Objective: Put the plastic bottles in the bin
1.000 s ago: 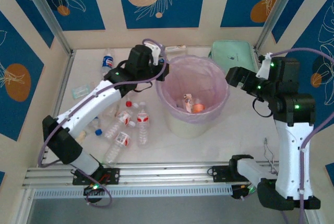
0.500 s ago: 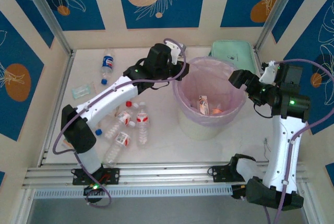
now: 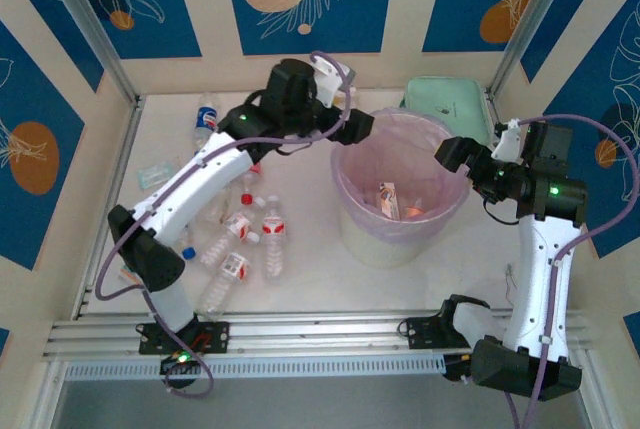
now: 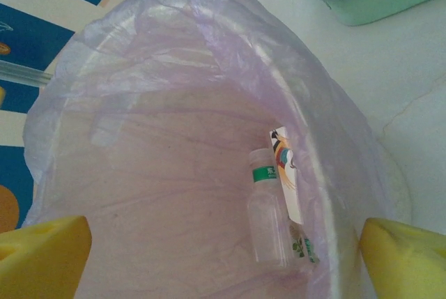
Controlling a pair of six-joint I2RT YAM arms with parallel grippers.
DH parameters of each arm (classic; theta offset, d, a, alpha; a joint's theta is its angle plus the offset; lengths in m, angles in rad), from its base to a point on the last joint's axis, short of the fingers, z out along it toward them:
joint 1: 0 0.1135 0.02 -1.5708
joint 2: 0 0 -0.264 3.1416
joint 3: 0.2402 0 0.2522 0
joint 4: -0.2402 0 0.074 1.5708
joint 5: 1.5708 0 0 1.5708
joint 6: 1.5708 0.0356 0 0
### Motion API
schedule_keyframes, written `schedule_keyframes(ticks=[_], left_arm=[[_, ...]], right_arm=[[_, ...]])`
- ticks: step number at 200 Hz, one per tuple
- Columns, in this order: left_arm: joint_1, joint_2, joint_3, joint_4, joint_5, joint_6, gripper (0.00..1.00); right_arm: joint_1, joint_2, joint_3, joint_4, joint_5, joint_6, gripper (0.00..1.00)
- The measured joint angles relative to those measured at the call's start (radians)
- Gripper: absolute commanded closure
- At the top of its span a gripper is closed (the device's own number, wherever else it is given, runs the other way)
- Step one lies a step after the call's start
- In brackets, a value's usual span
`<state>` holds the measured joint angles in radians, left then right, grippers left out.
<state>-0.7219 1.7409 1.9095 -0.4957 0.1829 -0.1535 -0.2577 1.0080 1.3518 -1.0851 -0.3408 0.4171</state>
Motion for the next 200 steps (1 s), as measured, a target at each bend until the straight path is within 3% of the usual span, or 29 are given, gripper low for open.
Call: schedule_keyframes(ticks=[43, 86, 114, 144, 200], left_arm=[[0.165, 0.068, 0.134, 0.0, 0.07, 0.09, 0.06], [0.297, 0.391, 0.39, 0.084, 0.117, 0.056, 0.14], [0.333, 0.603, 0.433, 0.178, 0.12, -0.015, 0.15], [0.346, 0.785, 0.477, 0.193, 0.087, -0.049, 0.09], [0.346, 0.898, 0.583, 0.197, -0.027, -0.06, 0.03]], right_arm=[[-0.004, -0.017, -0.015, 0.009, -0.019, -0.009, 0.0], [-0.006, -0.04, -0.031, 0.01, -0.038, -0.011, 0.0], [-0.006, -0.046, -0.031, -0.013, -0.037, -0.029, 0.0], [-0.006, -0.056, -0.031, -0.037, -0.037, -0.048, 0.0], [-0.006, -0.069, -0.035, -0.053, -0.037, -0.055, 0.01]])
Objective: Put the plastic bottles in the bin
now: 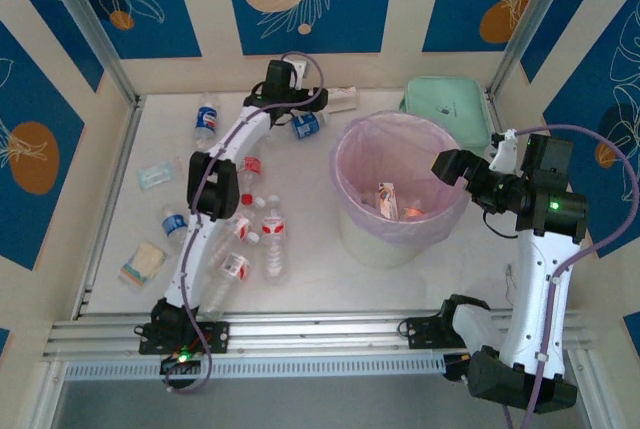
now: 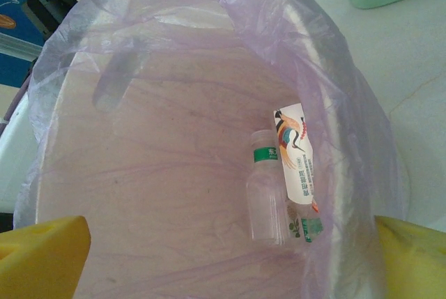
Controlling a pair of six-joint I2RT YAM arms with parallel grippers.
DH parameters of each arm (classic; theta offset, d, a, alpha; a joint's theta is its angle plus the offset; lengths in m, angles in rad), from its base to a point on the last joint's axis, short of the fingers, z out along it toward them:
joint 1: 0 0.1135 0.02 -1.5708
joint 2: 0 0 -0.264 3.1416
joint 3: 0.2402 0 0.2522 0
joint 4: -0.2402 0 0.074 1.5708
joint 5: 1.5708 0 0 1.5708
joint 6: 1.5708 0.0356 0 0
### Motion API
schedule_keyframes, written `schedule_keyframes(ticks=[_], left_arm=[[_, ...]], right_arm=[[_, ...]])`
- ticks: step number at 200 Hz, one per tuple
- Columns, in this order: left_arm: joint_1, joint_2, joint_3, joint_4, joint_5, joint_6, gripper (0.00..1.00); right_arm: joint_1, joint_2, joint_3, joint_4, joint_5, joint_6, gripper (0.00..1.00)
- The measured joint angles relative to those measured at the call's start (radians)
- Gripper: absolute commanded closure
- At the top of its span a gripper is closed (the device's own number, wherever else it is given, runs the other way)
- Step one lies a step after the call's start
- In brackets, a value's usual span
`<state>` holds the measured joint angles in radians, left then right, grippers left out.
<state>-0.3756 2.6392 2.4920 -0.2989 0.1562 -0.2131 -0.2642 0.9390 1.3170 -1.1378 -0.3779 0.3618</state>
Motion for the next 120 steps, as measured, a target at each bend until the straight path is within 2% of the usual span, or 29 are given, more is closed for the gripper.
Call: schedule_keyframes(ticks=[39, 85, 120], left_arm=[[0.007, 0.083, 0.12, 0.037, -0.011, -0.069, 0.05], [0.016, 0.185, 0.16, 0.076, 0.027, -0.173, 0.05], [0.021, 0.198, 0.172, 0.097, 0.066, -0.209, 0.11]], right_arm=[[0.001, 0.001, -0.008, -0.008, 0.005, -0.004, 0.02], [0.001, 0.0, -0.008, -0.031, 0.017, -0.007, 0.02], [0.002, 0.0, -0.008, -0.04, 0.031, -0.007, 0.03]])
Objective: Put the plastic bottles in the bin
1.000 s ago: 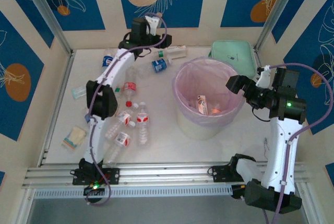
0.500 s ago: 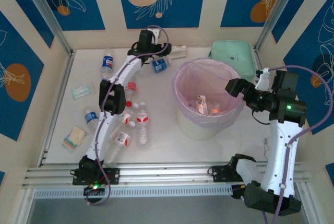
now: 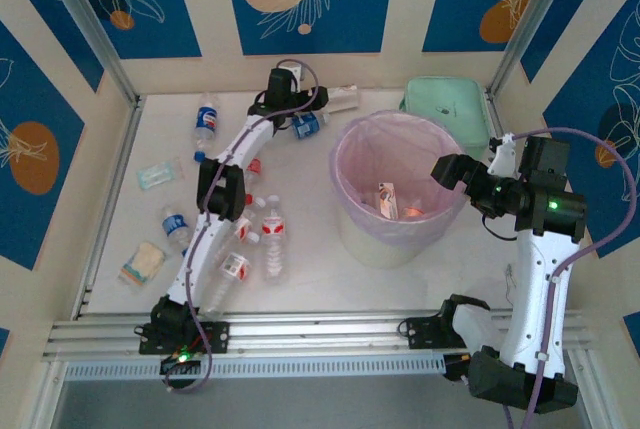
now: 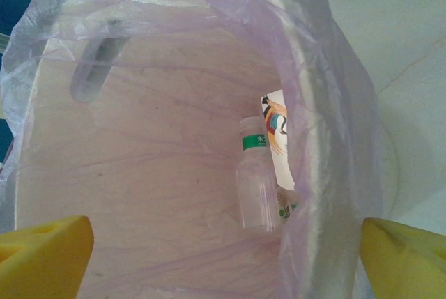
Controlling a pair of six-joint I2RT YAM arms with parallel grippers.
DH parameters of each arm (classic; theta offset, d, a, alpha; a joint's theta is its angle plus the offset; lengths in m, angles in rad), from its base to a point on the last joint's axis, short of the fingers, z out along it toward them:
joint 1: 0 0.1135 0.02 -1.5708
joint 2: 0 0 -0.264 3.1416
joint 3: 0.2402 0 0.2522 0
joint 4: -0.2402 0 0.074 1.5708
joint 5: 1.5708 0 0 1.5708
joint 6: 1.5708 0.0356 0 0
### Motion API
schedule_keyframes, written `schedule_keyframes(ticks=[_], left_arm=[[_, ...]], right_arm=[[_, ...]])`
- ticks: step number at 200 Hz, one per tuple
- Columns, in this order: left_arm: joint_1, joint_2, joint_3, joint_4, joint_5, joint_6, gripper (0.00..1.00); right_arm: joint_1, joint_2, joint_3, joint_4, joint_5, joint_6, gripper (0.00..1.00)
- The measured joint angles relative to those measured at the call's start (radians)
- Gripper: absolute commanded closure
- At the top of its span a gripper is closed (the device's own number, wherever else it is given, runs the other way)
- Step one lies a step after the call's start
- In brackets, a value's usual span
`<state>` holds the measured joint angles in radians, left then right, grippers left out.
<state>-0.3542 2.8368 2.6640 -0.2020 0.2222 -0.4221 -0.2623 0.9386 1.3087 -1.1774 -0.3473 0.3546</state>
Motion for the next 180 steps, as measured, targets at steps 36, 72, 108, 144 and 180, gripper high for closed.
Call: schedule_keyframes(ticks=[36, 72, 108, 144, 180], left_arm=[[0.0, 0.0, 0.005, -0.026, 0.065, 0.013, 0.12], [-0.006, -0.012, -0.006, -0.065, 0.136, 0.069, 0.13], [-0.023, -0.104, -0.11, -0.161, 0.2, 0.142, 0.14], [-0.07, -0.161, -0.127, -0.269, 0.241, 0.204, 0.15], [-0.106, -0.277, -0.203, -0.286, 0.267, 0.224, 0.15]], right_arm=[[0.0, 0.0, 0.0, -0.008, 0.004, 0.0, 0.03], [0.0, -0.002, 0.0, -0.014, 0.004, 0.0, 0.03], [0.0, -0.01, 0.0, -0.016, 0.004, 0.002, 0.04], [0.0, -0.013, 0.0, -0.016, 0.004, 0.004, 0.04], [0.0, -0.013, 0.0, -0.017, 0.004, 0.004, 0.04]])
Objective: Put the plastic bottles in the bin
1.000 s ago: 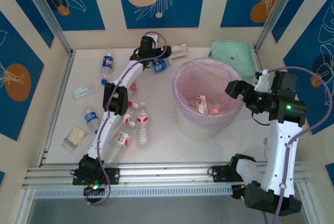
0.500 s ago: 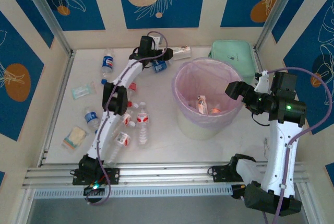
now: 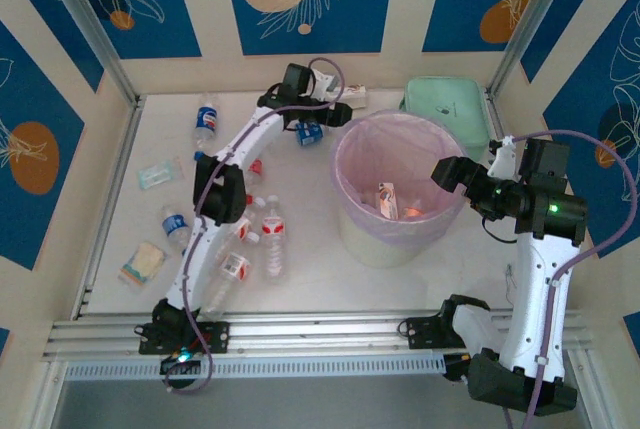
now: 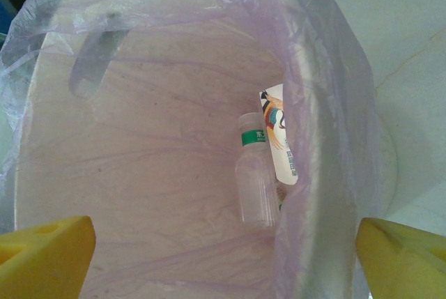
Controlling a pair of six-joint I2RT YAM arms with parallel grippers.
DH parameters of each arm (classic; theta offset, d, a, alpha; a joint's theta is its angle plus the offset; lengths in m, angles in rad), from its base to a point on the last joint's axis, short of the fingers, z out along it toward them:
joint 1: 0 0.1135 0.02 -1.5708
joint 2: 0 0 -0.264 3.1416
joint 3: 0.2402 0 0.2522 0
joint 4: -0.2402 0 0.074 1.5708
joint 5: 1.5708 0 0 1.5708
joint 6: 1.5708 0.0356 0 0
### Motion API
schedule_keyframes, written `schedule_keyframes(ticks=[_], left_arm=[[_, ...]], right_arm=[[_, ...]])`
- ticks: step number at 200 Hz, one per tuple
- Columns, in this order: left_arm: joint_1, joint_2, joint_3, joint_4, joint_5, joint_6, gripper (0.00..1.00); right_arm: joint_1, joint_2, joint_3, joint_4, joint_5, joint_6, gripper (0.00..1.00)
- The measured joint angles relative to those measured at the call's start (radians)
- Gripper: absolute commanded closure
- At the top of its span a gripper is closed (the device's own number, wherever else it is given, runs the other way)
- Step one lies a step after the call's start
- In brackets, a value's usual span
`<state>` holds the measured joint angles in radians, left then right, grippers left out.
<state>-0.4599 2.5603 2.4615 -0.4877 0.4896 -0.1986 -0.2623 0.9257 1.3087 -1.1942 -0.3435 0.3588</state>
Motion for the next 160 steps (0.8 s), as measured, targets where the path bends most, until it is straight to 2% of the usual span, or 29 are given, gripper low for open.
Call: schedule_keyframes(ticks=[15, 34, 75, 117, 160], left_arm=[[-0.009, -0.065, -0.053, 0.016, -0.018, 0.013, 0.14], [-0.008, -0.11, -0.066, 0.039, -0.099, 0.041, 0.11], [0.018, -0.099, -0.066, 0.129, -0.254, 0.058, 0.08], [0.065, 0.116, 0.138, 0.201, -0.296, -0.033, 0.09], [0.108, 0.253, 0.17, 0.25, -0.297, -0.238, 0.09]], right_arm=[[0.0, 0.0, 0.0, 0.0, 0.0, 0.0, 0.04], [0.0, 0.0, 0.0, 0.0, 0.0, 0.0, 0.04], [0.0, -0.001, 0.0, 0.0, 0.0, 0.0, 0.04], [0.0, -0.019, 0.0, -0.016, 0.002, -0.005, 0.04], [0.011, -0.035, 0.0, -0.035, 0.019, -0.008, 0.04]])
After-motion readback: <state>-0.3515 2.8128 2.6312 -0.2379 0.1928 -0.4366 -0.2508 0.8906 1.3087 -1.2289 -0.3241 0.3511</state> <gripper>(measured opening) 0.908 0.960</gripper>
